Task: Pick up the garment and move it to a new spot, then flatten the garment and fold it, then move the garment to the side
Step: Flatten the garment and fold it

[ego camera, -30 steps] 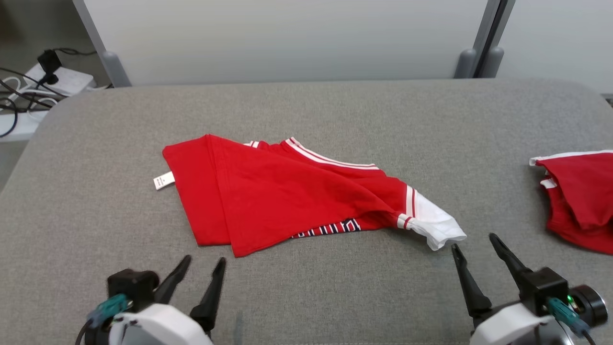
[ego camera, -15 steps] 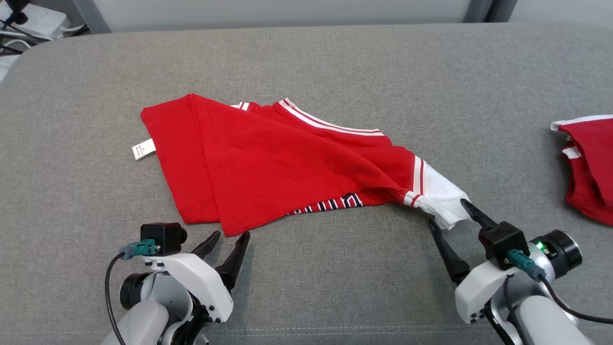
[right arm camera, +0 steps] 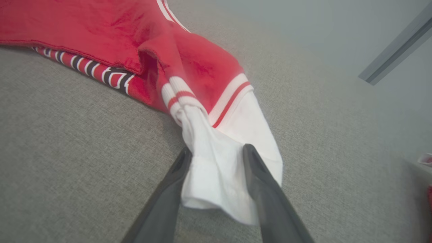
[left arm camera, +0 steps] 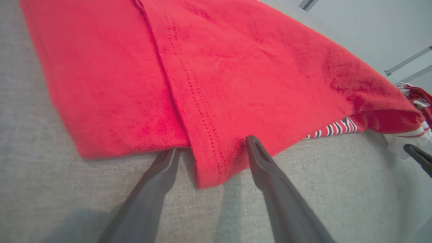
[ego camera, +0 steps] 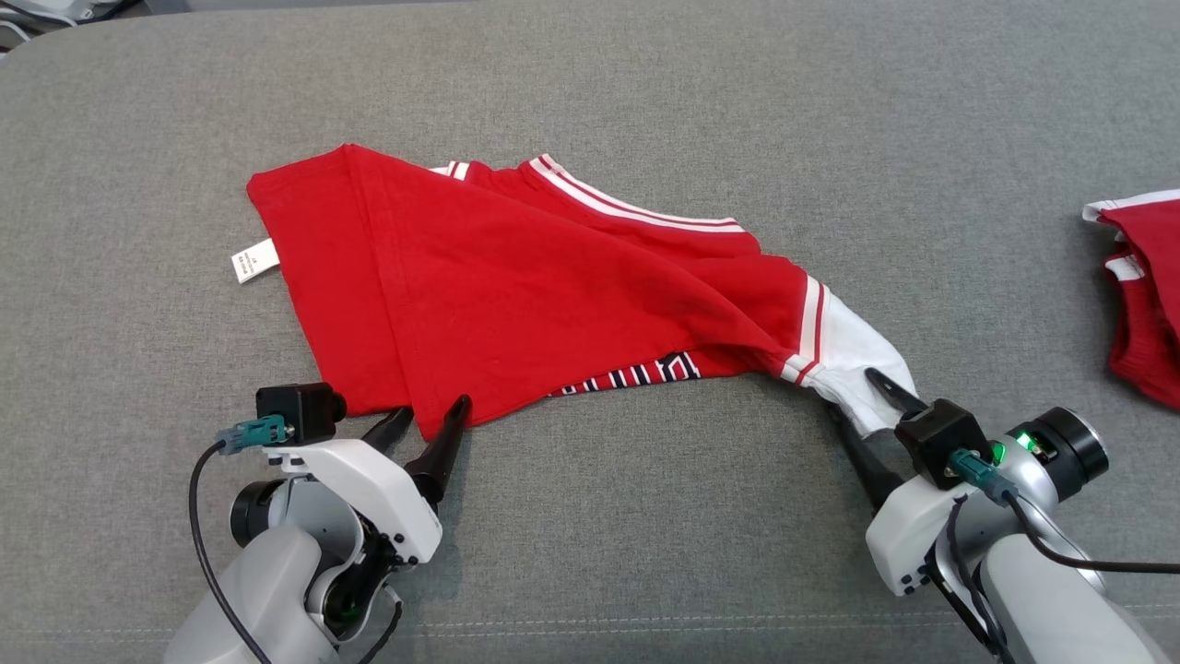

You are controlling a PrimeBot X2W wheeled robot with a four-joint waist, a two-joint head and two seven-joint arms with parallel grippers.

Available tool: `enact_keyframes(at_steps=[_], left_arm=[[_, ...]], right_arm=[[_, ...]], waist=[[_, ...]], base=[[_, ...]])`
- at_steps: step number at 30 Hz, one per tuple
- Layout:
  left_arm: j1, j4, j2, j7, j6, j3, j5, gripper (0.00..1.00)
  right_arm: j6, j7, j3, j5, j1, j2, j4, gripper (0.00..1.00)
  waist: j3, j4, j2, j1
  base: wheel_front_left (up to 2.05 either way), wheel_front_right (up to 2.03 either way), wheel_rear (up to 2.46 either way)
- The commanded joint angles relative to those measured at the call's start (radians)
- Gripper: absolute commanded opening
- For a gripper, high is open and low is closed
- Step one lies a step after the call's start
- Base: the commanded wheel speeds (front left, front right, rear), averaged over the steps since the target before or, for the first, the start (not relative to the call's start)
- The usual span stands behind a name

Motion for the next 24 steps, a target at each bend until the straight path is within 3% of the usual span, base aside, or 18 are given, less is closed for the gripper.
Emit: enact_keyframes(at_steps=[1,11,18,24], left_arm=[[-0.037,0.008,0.02,-0.012,-0.012,0.026,-0.002,0.0],[0.03,-0.045,0.045,-0.041,-0.021,0.008,0.005,0.0],[0.246,-0.367,0.132,0.007,0.023,0.035,-0.06,0.0],[0.407,-0.601,0.216,0.09,0.107,0.061,-0.112,0.0]], right_arm=[[-0.003,-0.001,0.015,0.005,-0.014,-0.005,-0.011,0.0],[-0.003,0.004,-0.045,0.042,0.083,-0.006,-0.098,0.0],[-0.003,0.077,-0.154,0.088,0.307,-0.009,-0.336,0.0],[-0.003,0.166,-0.194,0.116,0.419,0.007,-0.493,0.0]], waist=[[0.0,-0.002,0.0,0.0],[-0.013,-0.008,0.0,0.0],[-0.01,-0.006,0.0,0.0],[0.0,-0.011,0.0,0.0]], base=[[0.0,0.0,0.0],[0.0,0.0,0.0],[0.0,0.0,0.0],[0.0,0.0,0.0]])
